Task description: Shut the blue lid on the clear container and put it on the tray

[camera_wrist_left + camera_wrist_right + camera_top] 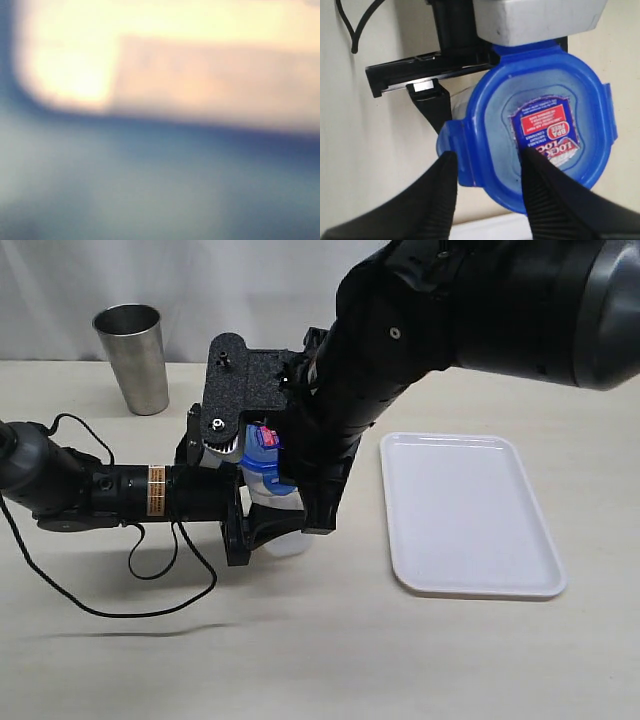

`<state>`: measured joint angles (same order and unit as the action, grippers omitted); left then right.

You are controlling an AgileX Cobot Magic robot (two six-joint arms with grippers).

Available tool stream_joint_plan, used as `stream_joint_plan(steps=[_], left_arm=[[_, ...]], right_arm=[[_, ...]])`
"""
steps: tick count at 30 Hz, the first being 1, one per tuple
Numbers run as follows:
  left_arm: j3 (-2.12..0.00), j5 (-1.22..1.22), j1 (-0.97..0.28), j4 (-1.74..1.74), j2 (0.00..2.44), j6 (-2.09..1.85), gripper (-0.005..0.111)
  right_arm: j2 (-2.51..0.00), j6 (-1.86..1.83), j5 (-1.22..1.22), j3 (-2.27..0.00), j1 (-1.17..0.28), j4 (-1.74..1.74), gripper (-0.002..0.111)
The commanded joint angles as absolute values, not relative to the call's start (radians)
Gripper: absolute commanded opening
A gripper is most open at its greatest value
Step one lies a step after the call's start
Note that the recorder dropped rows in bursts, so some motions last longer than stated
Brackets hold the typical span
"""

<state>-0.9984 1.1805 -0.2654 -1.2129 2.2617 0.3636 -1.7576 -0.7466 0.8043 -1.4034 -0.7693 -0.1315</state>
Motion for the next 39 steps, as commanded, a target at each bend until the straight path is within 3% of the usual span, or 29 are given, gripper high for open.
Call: stream_joint_plan(steps=[1,24,39], left_arm=[[-1.003,1.206,-0.267,-1.214,2.251,0.365,0.000],[-1.003,1.221,-0.267,-1.244,2.251,0.374,0.000],[-1.003,1.221,-0.267,-1.296,2.251,0.066,0.000]], right_arm=[[-1.795,-0.747,0.818,-1.400,-0.770,-0.139,0.040],[-1.943,-0.686,0.749,-1.400,-0.770,-0.261,0.040],[-1.746,-0.778,0.806,-1.406,-0.770,0.075,0.040]])
